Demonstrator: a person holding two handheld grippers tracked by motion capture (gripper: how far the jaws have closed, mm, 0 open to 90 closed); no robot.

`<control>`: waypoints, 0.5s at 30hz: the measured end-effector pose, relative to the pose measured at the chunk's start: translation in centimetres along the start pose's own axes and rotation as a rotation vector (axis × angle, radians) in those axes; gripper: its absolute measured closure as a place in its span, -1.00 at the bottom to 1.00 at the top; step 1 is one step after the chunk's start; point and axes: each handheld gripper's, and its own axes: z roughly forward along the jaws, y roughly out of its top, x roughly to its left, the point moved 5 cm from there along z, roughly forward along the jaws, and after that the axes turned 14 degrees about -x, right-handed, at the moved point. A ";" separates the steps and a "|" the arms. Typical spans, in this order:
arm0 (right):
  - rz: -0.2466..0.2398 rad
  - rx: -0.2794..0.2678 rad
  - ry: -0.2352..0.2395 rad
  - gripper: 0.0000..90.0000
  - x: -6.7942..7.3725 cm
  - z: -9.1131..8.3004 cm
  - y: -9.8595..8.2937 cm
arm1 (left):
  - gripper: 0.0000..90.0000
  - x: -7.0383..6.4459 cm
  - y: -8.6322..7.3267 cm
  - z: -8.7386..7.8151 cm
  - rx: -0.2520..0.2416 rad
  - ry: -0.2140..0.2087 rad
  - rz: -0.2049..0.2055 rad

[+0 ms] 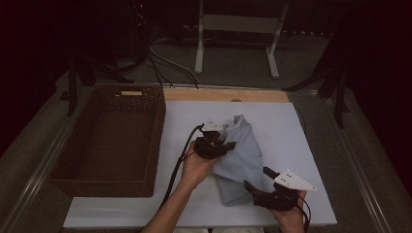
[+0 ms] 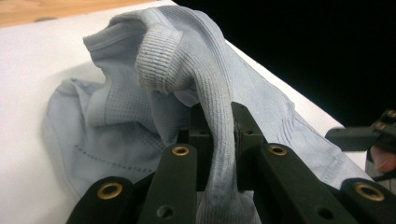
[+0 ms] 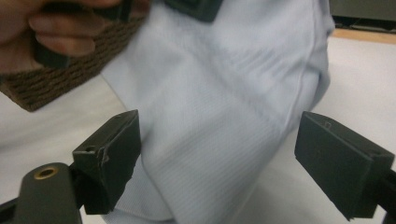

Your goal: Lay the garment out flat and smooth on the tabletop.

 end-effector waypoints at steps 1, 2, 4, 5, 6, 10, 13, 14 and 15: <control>0.003 0.006 0.001 -0.68 0.0 0.2 -0.2 | 0.86 0.2 0.2 -0.2 -0.006 0.005 0.001; 0.007 0.012 0.003 -0.68 0.1 0.5 -0.3 | 0.86 0.3 0.3 -0.3 -0.010 0.008 -0.003; 0.008 0.024 0.004 -0.67 0.2 0.9 -0.6 | 0.86 0.6 0.5 -0.7 -0.023 0.016 -0.010; 0.007 0.031 0.005 -0.67 0.3 1.2 -0.8 | 0.86 0.7 0.6 -0.8 -0.026 0.020 -0.012; 0.005 0.036 0.006 -0.67 0.3 1.3 -0.9 | 0.86 0.9 0.7 -0.9 -0.031 0.023 -0.015; 0.010 0.054 0.004 -0.63 0.5 2.1 -1.3 | 0.86 1.3 0.9 -1.3 -0.040 0.031 -0.021; 0.006 0.074 0.007 -0.55 0.7 2.7 -1.7 | 0.86 1.6 1.1 -1.7 -0.049 0.037 -0.024; 0.006 0.082 0.010 -0.50 0.8 2.8 -1.8 | 0.86 1.6 1.2 -1.7 -0.051 0.038 -0.025; 0.007 0.087 0.015 -0.41 0.8 3.0 -1.9 | 0.86 1.7 1.2 -1.8 -0.052 0.039 -0.026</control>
